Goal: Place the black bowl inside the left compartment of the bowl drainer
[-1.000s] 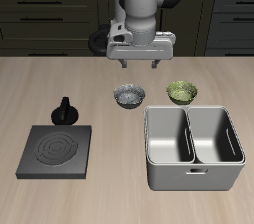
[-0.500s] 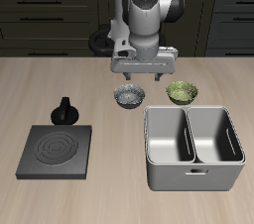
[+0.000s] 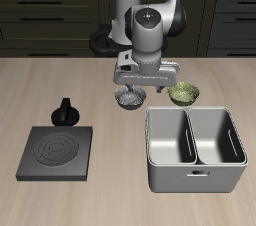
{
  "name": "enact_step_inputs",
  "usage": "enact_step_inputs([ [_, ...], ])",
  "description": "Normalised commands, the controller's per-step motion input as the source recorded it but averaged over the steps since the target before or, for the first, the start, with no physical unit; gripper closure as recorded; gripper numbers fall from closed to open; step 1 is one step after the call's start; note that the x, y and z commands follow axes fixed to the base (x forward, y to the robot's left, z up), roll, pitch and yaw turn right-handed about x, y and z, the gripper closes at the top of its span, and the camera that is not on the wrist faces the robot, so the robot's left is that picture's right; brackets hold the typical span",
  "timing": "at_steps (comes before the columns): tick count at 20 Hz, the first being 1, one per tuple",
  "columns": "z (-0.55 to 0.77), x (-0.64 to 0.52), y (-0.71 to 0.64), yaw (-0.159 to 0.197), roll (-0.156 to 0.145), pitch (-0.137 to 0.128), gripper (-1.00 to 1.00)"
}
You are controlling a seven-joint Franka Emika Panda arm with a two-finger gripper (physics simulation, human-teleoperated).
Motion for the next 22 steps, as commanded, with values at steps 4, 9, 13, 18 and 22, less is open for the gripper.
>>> enact_step_inputs([
  [4, -0.3, 0.03, -0.01, -0.009, -0.008, 0.01, -1.0],
  [9, -0.43, -0.01, 0.01, -0.042, 0.002, 0.059, -1.0],
  [13, -0.39, 0.0, 0.08, -0.029, 0.01, 0.056, -1.0],
  [18, -0.29, -0.07, 0.08, -0.063, 0.053, 0.033, 1.0],
  [22, -0.02, -0.07, 0.01, -0.006, 0.01, -0.001, 1.0],
])
